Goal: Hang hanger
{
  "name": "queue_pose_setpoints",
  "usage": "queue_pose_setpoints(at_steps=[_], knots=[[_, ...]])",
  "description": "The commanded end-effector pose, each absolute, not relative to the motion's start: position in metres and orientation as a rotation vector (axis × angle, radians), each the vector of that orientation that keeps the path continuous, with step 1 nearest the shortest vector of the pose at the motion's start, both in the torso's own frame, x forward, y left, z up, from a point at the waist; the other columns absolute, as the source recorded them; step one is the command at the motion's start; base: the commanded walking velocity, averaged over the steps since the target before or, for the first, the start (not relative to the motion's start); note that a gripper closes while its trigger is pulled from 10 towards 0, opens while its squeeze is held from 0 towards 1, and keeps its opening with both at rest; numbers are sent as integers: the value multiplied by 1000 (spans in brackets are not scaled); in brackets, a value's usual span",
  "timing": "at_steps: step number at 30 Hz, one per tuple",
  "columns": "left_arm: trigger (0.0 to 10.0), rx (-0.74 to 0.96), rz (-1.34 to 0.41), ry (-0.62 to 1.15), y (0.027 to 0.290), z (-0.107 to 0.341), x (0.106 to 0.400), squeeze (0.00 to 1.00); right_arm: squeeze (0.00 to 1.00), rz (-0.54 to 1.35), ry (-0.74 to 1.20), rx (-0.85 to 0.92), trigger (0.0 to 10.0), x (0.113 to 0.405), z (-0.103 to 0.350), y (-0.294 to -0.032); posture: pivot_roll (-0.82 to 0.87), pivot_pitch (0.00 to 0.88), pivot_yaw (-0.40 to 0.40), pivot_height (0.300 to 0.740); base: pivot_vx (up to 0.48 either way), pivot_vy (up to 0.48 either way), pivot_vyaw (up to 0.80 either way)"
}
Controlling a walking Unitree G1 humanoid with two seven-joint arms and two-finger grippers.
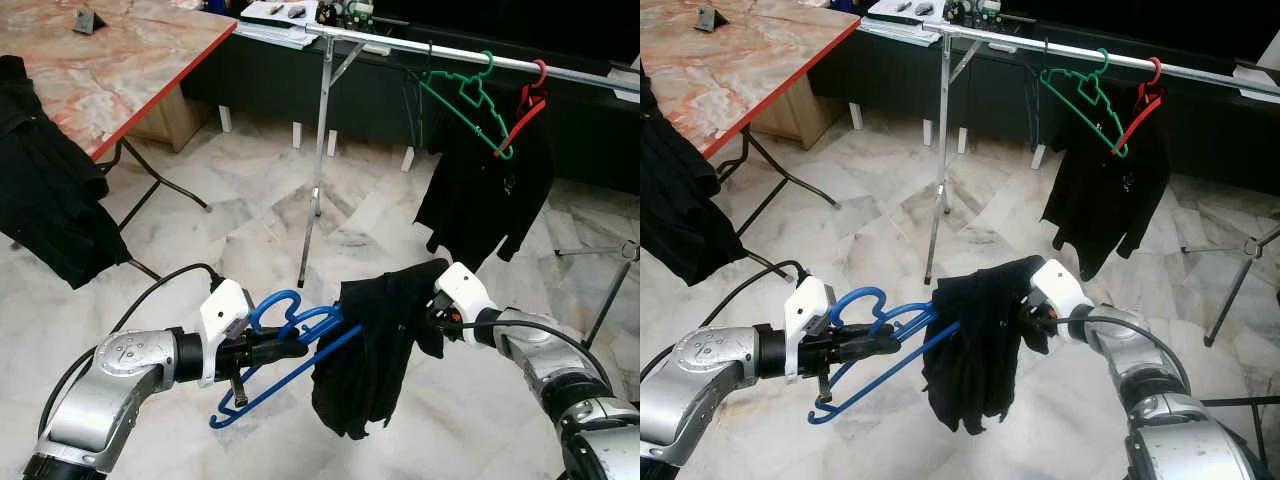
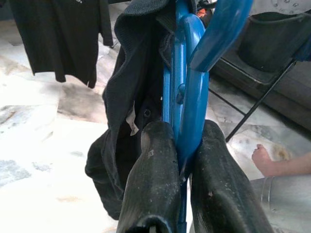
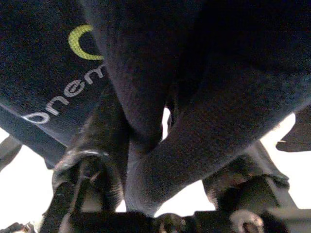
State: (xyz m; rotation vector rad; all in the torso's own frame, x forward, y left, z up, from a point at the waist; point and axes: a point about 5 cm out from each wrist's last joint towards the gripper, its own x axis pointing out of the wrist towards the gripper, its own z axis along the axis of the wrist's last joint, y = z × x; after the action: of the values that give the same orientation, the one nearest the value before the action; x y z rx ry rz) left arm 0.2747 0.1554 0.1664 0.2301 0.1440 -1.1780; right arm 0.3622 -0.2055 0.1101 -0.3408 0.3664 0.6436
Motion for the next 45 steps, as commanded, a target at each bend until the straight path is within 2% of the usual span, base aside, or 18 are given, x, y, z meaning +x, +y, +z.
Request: queue_pose_setpoints(at_steps=[1, 33, 45], knots=[[0, 234, -1234, 74, 147, 178, 268, 0, 0, 633, 373, -313, 0, 362, 108, -206, 36, 208, -104, 740, 0, 0, 0], [0, 232, -1240, 82, 148, 177, 267, 0, 0, 661, 359, -255, 0, 361, 107, -199, 38, 205, -104, 740, 0, 0, 0], [0, 316, -1186, 219, 166, 155, 263, 0, 0, 604, 359, -279, 0, 362, 113, -215, 33, 188, -99, 740, 0, 0, 0]])
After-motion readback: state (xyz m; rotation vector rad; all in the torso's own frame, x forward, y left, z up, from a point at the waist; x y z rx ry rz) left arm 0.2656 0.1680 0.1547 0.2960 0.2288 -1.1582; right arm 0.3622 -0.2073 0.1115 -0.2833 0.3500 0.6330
